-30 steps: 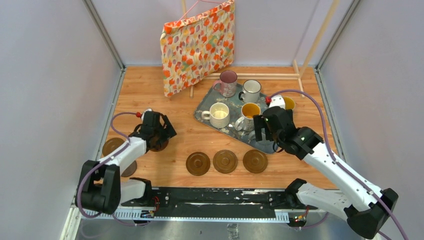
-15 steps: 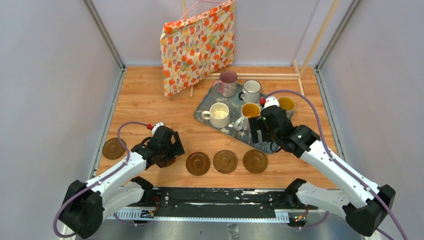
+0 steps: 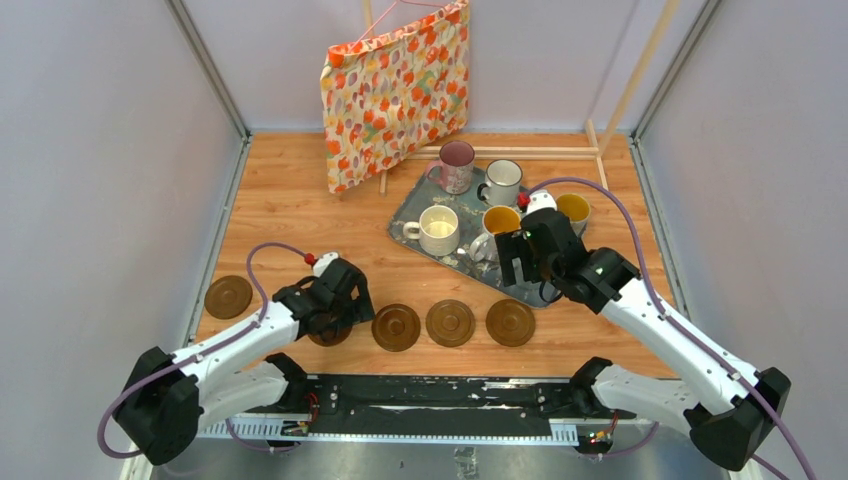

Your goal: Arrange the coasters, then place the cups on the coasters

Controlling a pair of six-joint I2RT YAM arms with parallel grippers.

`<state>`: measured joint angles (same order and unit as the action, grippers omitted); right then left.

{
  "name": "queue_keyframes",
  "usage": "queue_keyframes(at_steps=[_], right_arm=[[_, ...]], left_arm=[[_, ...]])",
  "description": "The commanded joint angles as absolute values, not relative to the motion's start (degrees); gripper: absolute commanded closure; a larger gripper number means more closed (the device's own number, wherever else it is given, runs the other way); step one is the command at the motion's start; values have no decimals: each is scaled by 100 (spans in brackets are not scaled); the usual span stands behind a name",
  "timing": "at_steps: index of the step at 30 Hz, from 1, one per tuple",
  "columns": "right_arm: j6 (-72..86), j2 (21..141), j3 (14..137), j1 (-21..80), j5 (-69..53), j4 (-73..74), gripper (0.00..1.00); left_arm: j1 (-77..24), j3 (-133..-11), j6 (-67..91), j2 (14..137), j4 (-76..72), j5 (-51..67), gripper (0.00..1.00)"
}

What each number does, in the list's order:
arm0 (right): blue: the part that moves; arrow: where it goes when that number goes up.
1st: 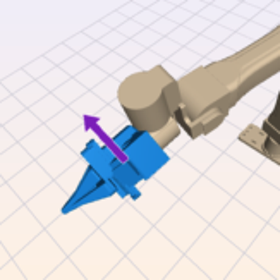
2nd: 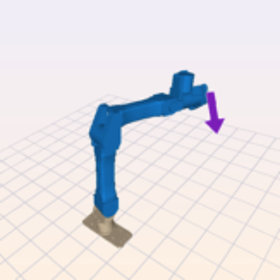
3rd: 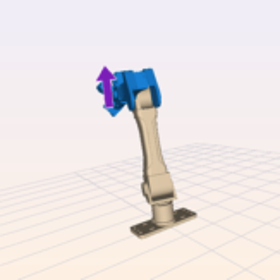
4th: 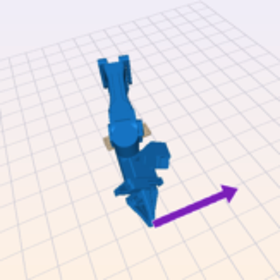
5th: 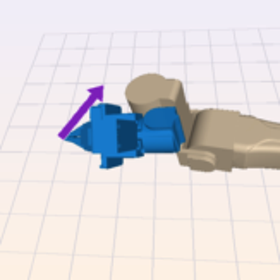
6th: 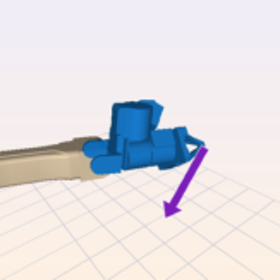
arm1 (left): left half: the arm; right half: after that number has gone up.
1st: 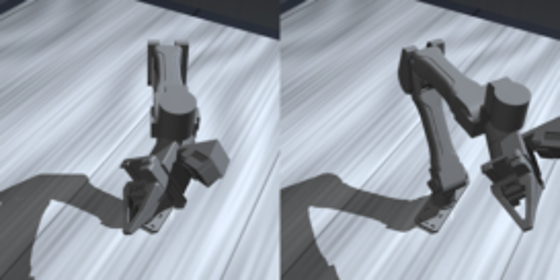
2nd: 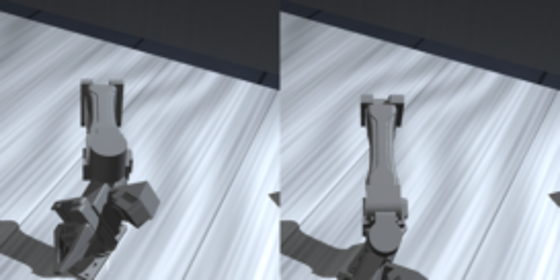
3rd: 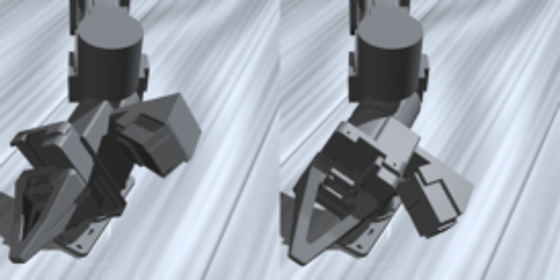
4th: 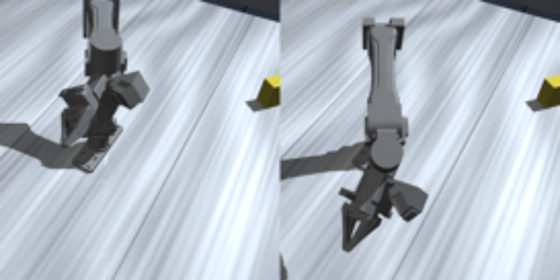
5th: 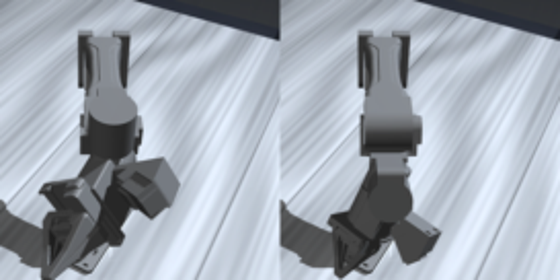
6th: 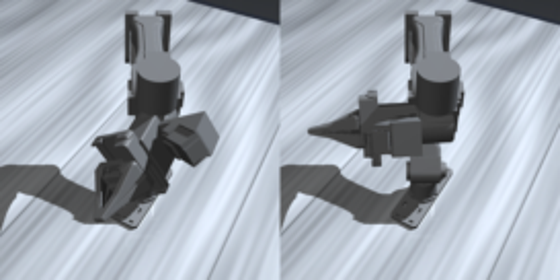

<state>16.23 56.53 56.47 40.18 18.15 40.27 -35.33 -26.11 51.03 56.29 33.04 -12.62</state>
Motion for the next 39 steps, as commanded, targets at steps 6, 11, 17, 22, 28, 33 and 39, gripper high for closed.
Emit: queue_keyframes(at_steps=[6, 11, 17, 22, 28, 33, 39], right_arm=[[1530, 5656, 5737, 4108, 1811, 4113, 1], [1538, 5626, 5724, 4105, 1833, 4113, 1], [1545, 5600, 5717, 4107, 1866, 4113, 1], [1540, 5599, 5717, 4105, 1887, 4113, 1], [1546, 5576, 5732, 4105, 1912, 4113, 1], [1538, 5513, 5727, 4111, 1951, 4113, 1], [1551, 5471, 5694, 4105, 1905, 4131, 1]], left_arm=[[-3909, -2514, 5566, 5871, 3698, -1164, 0], [-3981, -2695, 5597, 5925, 3694, -1107, 0], [-4121, -2760, 5688, 5960, 3709, -1128, 0], [-4122, -2939, 5677, 5763, 3910, -1243, 0], [-4110, -3445, 5661, 5631, 4403, -1759, 0], [-3325, -3711, 5279, 5445, 4712, -2088, 0], [-1149, -3708, 4554, 5202, 4660, -2107, 0]])
